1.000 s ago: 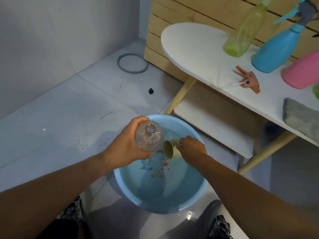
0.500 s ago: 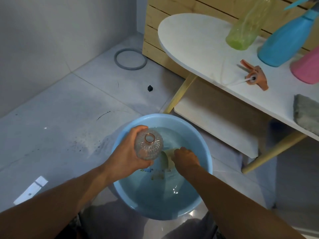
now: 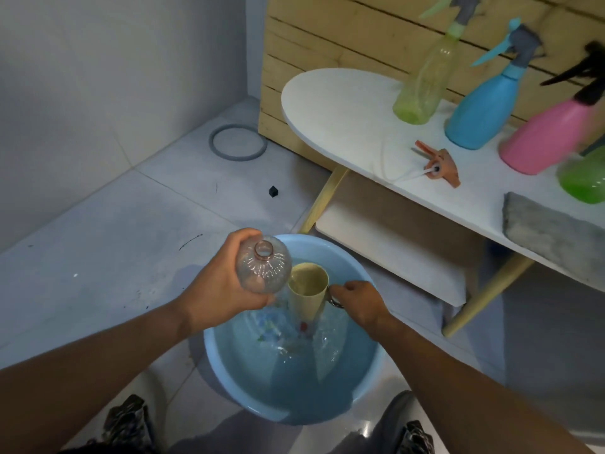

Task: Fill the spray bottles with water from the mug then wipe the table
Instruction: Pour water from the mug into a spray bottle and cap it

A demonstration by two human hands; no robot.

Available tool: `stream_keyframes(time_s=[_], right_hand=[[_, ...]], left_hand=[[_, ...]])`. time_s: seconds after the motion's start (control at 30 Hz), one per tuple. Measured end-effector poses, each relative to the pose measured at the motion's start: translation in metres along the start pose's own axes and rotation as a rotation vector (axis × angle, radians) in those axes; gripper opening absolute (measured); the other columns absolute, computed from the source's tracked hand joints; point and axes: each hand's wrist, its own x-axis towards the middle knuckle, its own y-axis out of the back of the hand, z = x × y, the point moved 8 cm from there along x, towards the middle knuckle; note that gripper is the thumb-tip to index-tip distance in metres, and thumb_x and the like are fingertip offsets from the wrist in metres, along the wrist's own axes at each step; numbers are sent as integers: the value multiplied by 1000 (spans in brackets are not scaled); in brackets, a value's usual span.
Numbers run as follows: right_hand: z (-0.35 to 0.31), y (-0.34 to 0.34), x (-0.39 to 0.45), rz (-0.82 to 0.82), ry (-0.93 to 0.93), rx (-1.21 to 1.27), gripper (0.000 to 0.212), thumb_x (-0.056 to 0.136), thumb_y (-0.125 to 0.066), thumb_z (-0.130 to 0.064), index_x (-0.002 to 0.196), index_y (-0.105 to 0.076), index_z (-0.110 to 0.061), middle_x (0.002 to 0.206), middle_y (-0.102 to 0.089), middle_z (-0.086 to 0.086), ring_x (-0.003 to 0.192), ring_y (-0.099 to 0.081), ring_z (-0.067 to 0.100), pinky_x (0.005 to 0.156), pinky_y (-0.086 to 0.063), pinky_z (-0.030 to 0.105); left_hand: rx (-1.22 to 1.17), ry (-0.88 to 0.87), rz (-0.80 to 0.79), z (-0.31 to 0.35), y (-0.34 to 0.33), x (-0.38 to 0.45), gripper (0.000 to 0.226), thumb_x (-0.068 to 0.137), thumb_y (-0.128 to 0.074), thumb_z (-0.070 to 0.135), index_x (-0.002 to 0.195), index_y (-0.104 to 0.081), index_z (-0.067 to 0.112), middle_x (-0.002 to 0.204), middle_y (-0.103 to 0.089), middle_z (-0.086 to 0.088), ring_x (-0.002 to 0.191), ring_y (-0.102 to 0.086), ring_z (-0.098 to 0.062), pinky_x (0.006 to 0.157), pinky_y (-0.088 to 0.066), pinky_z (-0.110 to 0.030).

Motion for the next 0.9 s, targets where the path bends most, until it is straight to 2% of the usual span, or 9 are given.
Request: stream_keyframes(time_s=[0.1, 0.3, 0.37, 0.43, 0.5, 0.6, 0.67, 0.77, 0.9], right_hand=[[-26, 21, -16, -12, 42, 100, 35, 82, -68, -36, 61, -47, -18, 54, -38, -5, 55, -34, 17, 51, -31, 27], [-99, 88, -64, 8, 198, 221, 27, 84, -70, -35, 71, -55, -18, 61, -40, 1, 60, -35, 15, 49, -27, 25], [-124, 114, -83, 39, 230, 243, 27, 84, -71, -38, 74, -56, -18, 60, -42, 0, 58, -37, 13, 50, -29, 24], [-148, 136, -101, 67, 263, 264, 33, 81, -72, -45, 79, -53, -18, 67, -41, 3, 65, -35, 17, 55, -28, 28], [-169, 155, -116, 94, 305, 268, 35, 82, -73, -44, 77, -50, -18, 71, -41, 4, 68, -35, 20, 55, -28, 30], [-191, 181, -131, 168, 346, 182, 35, 79, -72, -46, 68, -52, -19, 84, -53, 4, 76, -49, 19, 56, -36, 27], [-203, 191, -142, 190, 369, 173, 34, 79, -73, -46, 67, -54, -20, 74, -53, -5, 73, -47, 18, 58, -34, 27], [-214, 201, -153, 203, 393, 197, 42, 81, -75, -40, 61, -44, -21, 52, -33, -8, 52, -30, 14, 54, -27, 29], [-215, 210, -154, 252, 377, 197, 40, 80, -76, -43, 61, -49, -21, 54, -34, -3, 48, -29, 14, 54, -28, 30]], left_hand=[[19, -19, 14, 16, 17, -1, 104, 55, -102, 14, 134, -42, 45, 122, -58, 28, 114, -63, -1, 94, -55, -26], [41, -27, -4, 54, 47, -1, 104, 59, -101, 12, 136, -40, 46, 123, -56, 28, 111, -58, 12, 82, -49, -7], [48, -37, -30, 69, 55, 0, 100, 60, -101, 12, 133, -42, 46, 123, -56, 28, 111, -58, 13, 81, -48, -6], [66, -46, -59, 85, 60, 1, 98, 61, -101, 14, 132, -42, 46, 124, -56, 28, 111, -57, 14, 82, -48, -5], [80, -69, -84, 98, 62, 3, 96, 61, -101, 14, 130, -43, 46, 125, -56, 26, 112, -57, 13, 83, -49, -6], [85, -102, -100, 121, 62, 7, 93, 61, -100, 13, 125, -44, 48, 124, -56, 27, 113, -57, 12, 85, -50, -8], [86, -113, -114, 132, 60, 9, 96, 60, -101, 17, 129, -42, 48, 123, -55, 30, 115, -57, 11, 88, -51, -11], [91, -122, -133, 142, 55, 12, 99, 58, -102, 23, 133, -41, 45, 125, -55, 29, 117, -58, 7, 92, -53, -19], [96, -146, -167, 145, 43, 10, 96, 58, -101, 20, 130, -43, 45, 118, -56, 33, 116, -60, 5, 91, -55, -20]])
